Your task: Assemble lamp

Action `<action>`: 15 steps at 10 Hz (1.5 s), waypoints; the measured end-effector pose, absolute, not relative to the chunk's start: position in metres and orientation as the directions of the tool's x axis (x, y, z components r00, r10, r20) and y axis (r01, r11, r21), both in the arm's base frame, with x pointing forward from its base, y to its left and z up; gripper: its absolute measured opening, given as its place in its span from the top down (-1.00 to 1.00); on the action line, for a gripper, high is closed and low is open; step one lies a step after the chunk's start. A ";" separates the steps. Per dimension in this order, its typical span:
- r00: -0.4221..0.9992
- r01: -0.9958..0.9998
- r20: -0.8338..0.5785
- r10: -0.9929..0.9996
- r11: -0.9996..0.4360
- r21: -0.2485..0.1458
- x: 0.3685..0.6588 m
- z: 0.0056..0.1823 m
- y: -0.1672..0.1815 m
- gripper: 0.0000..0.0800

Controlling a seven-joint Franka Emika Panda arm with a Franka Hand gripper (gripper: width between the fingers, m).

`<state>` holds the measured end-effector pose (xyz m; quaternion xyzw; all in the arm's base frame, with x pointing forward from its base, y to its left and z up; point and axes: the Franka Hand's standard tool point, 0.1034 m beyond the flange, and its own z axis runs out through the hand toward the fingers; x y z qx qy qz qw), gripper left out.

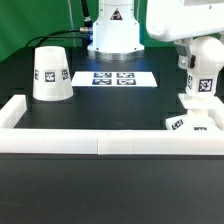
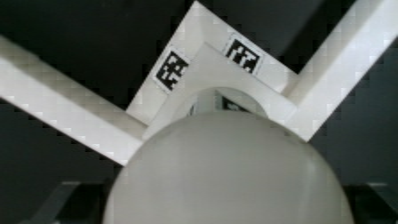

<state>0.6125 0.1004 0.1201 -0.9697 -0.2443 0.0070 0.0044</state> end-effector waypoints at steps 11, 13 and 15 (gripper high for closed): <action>0.827 -0.562 -0.037 -0.562 -0.827 -0.009 0.611 0.119 0.100 -0.45; 0.715 -0.698 -0.055 -0.697 -0.716 -0.011 0.610 0.118 0.100 -0.45; 0.642 -0.766 -0.076 -0.763 -0.643 -0.019 0.611 0.118 0.098 -0.45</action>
Offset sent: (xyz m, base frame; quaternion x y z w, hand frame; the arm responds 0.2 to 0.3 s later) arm -0.0045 0.0052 -0.0034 0.0020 -0.0084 0.2515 0.9678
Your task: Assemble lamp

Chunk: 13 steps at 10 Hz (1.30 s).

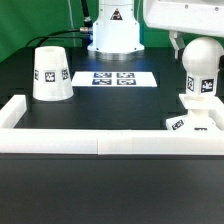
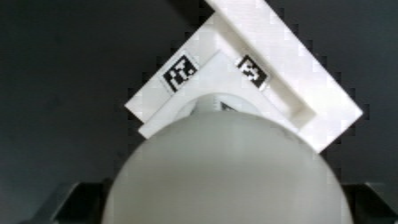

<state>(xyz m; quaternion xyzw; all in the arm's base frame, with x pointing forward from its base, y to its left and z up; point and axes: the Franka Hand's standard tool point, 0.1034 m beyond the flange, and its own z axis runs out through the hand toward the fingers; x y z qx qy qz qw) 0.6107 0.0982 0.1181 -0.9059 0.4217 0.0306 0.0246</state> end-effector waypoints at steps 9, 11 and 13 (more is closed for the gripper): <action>0.907 -0.418 -0.072 -0.414 -0.907 -0.053 0.610 0.118 0.097 -0.75; 0.951 -0.306 -0.066 -0.302 -0.950 -0.061 0.610 0.118 0.097 -0.75; 0.991 -0.130 -0.053 -0.126 -0.989 -0.067 0.610 0.118 0.098 -0.75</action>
Offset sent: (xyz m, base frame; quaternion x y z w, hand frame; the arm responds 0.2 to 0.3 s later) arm 0.0000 0.0000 0.0000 0.0000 0.0000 0.0000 1.0000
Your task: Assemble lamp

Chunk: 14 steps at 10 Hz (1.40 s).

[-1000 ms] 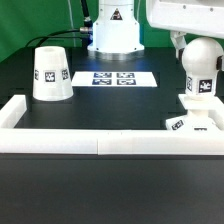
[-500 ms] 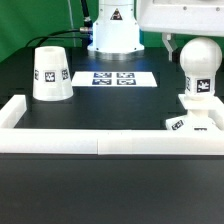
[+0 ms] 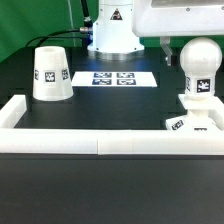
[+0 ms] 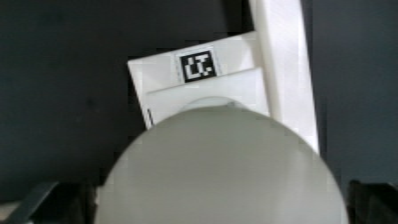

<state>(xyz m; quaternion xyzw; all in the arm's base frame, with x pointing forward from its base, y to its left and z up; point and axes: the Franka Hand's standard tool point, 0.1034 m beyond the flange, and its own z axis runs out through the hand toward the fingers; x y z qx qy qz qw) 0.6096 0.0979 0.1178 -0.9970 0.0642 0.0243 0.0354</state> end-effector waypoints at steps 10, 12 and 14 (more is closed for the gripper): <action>0.796 0.604 -0.012 0.606 -0.795 -0.050 0.609 0.117 0.103 -0.75; 0.708 0.705 -0.010 0.706 -0.708 -0.045 0.609 0.117 0.101 -0.75; 0.618 0.785 -0.007 0.786 -0.617 -0.043 0.610 0.117 0.096 -0.75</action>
Offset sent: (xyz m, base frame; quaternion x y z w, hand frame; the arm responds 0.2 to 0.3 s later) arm 0.0014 0.0067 0.0010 -0.0150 0.0012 -0.2424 0.9701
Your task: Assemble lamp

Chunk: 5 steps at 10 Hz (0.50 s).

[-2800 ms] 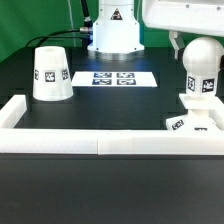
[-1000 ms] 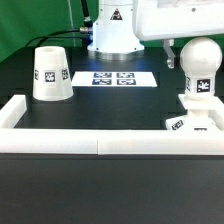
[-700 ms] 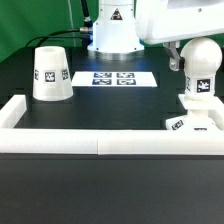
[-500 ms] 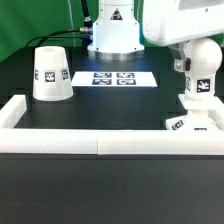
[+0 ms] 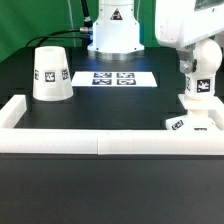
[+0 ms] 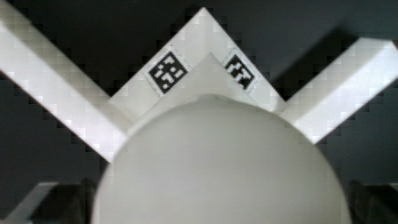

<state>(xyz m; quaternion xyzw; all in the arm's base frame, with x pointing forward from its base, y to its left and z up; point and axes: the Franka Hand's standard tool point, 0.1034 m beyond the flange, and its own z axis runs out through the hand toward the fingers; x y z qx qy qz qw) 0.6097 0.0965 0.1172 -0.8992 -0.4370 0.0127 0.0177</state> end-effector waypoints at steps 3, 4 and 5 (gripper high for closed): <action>0.506 0.862 -0.002 0.863 -0.506 -0.043 0.610 0.117 0.095 -0.75; 0.508 0.861 -0.002 0.861 -0.508 -0.043 0.610 0.117 0.095 -0.43; 0.508 0.860 -0.002 0.861 -0.508 -0.043 0.610 0.117 0.095 -0.43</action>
Offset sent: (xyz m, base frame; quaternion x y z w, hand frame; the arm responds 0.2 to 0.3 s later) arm 0.0000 0.0000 0.0000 0.0000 0.0000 0.0000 1.0000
